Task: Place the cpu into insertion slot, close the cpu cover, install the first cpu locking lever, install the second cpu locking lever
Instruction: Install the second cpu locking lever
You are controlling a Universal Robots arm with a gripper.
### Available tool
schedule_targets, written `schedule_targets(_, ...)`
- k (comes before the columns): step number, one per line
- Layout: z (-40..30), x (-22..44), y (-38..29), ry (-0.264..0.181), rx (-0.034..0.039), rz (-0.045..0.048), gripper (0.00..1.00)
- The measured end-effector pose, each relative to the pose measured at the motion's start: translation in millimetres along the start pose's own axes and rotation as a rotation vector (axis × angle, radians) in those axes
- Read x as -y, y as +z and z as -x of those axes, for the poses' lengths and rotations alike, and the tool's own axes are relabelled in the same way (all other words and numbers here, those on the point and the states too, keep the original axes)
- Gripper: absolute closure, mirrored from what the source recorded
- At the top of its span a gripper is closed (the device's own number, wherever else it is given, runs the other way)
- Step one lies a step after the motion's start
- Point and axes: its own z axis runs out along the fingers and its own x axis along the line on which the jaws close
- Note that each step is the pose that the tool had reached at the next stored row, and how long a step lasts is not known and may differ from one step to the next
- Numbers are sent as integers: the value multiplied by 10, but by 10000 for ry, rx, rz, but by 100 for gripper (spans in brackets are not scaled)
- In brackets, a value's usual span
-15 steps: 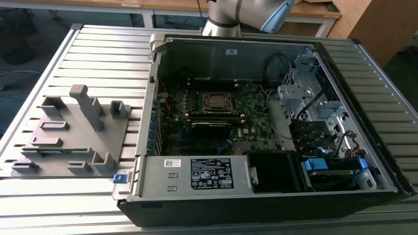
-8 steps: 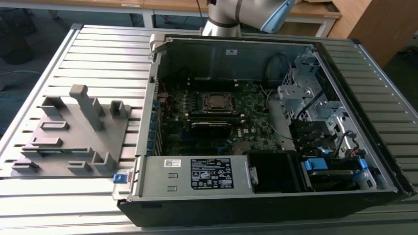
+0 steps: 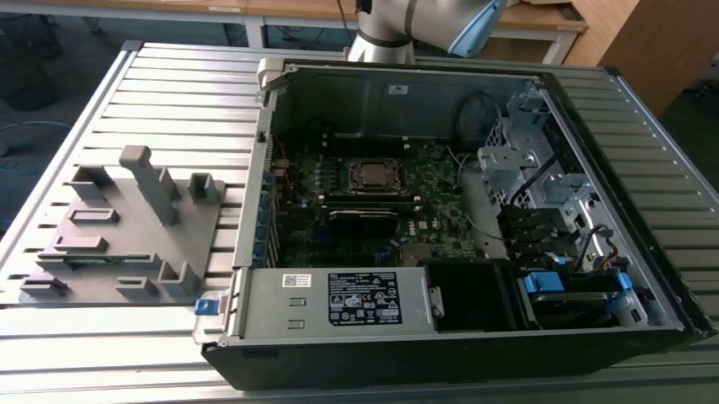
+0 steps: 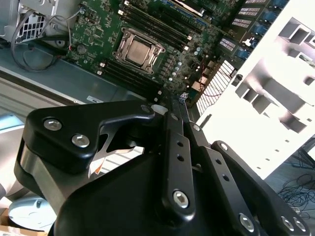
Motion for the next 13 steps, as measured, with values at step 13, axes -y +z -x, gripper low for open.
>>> schedule_targets(13, -5, 1, 123, 0, 0, -1, 90)
